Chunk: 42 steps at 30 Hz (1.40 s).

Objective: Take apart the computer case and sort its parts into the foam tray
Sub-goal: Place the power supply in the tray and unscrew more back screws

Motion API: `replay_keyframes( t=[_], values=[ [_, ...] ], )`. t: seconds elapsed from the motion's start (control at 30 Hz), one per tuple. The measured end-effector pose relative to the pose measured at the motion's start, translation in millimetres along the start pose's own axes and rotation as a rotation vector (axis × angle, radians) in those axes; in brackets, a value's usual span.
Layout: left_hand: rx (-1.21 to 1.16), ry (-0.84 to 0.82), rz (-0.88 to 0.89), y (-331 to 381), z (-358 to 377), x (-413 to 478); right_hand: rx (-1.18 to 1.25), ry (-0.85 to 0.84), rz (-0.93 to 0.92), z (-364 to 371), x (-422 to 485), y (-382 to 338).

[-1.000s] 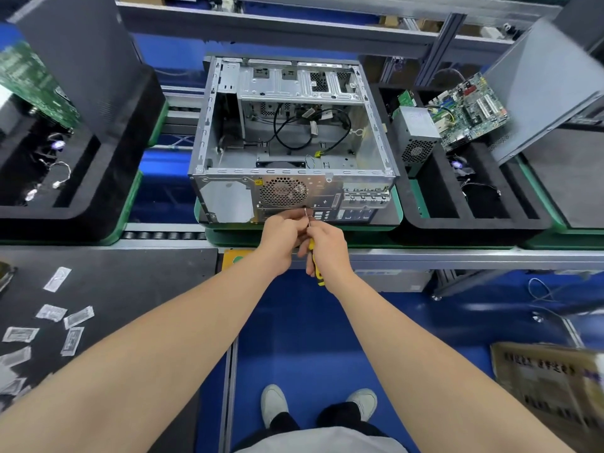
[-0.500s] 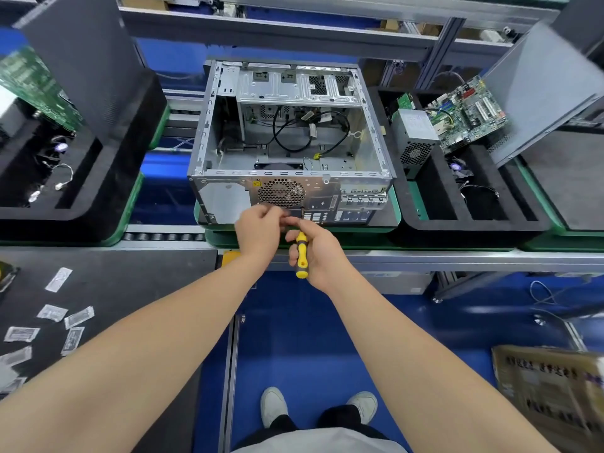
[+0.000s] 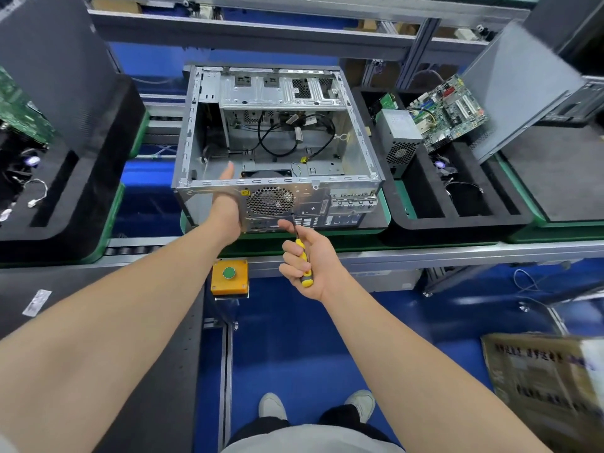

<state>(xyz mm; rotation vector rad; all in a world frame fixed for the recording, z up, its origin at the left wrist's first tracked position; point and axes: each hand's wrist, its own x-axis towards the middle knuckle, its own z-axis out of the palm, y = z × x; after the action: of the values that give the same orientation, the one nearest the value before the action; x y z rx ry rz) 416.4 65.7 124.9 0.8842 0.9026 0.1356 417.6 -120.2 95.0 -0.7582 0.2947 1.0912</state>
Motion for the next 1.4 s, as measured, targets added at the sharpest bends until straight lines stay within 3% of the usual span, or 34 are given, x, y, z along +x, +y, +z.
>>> replay_keyframes(
  t=[0.23,0.4,0.5,0.63,0.7,0.87,1.03,1.13,1.4],
  values=[
    [0.117,-0.011,0.000,3.2,-2.6,11.9,0.037,0.031,-0.025,4.4,-0.1,4.8],
    [0.158,0.038,-0.030,5.6,0.0,16.5,-0.174,0.192,-0.096,10.6,3.5,5.6],
    [0.162,0.045,-0.025,6.3,2.2,16.1,-0.593,0.406,-0.224,16.5,5.7,6.9],
    [0.159,0.043,-0.007,5.5,0.9,16.5,-1.609,0.711,-0.523,14.9,3.3,9.6],
    [0.163,0.046,0.000,5.2,0.7,18.4,-1.792,0.803,-0.589,10.9,5.0,11.7],
    [0.154,0.030,-0.025,4.7,-0.9,20.4,-1.456,0.735,-0.580,9.1,4.6,8.3],
    [0.154,0.052,-0.015,3.9,-2.3,23.4,-0.680,0.451,-0.145,9.7,3.5,-4.9],
    [0.141,0.050,-0.015,3.9,-1.8,24.3,-0.314,0.258,-0.063,-0.6,0.6,-5.6],
    [0.142,0.053,-0.025,1.2,-2.4,26.2,0.188,-0.132,0.045,-18.8,-0.4,6.4]
  ],
)
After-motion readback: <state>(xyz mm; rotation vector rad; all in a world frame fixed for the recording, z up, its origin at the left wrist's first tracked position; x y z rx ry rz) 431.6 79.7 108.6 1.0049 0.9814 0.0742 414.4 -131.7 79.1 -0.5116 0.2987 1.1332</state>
